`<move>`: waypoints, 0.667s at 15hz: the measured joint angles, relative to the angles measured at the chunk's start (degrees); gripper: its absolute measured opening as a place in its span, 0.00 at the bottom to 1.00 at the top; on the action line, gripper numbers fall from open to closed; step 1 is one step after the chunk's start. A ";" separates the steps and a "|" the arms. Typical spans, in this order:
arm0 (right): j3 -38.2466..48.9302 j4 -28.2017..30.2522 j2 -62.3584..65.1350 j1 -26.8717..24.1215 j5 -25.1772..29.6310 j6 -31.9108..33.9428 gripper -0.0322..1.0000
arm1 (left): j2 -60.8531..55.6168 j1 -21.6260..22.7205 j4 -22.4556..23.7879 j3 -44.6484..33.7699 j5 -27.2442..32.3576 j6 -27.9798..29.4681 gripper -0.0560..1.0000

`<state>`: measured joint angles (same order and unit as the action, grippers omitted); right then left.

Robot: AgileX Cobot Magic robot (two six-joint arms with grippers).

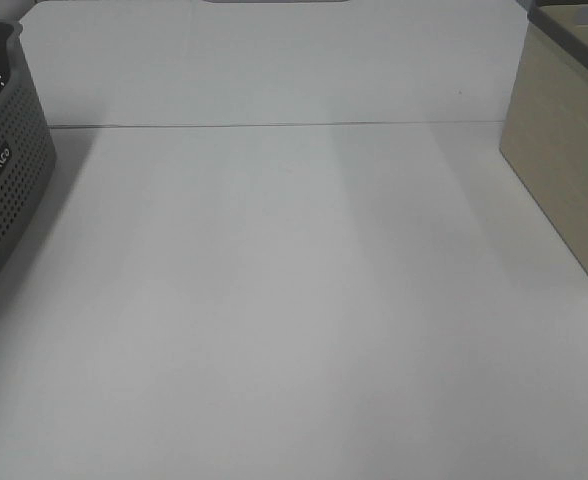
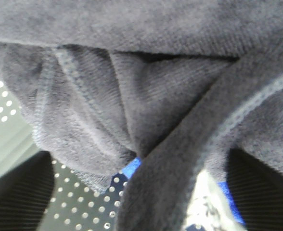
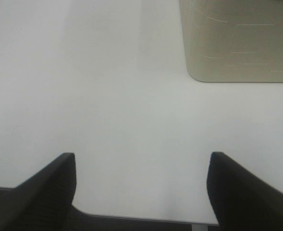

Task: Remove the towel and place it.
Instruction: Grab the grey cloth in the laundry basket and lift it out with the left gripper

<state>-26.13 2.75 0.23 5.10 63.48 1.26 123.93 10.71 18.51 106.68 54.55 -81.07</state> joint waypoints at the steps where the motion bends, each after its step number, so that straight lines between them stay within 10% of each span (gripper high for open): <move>1: 0.00 0.00 0.00 0.00 0.00 0.00 0.75 | 0.00 0.00 0.00 0.00 -0.11 0.00 0.81; 4: 0.00 0.00 0.00 0.00 0.00 0.00 0.75 | 0.00 0.00 0.00 0.23 0.63 1.89 0.11; 10: 0.00 0.00 0.00 0.00 0.00 0.00 0.75 | -0.29 -0.23 -0.23 0.57 1.38 11.97 0.05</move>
<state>-26.13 2.75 0.23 5.10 63.48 1.26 123.64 10.49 18.28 107.26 55.92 -69.10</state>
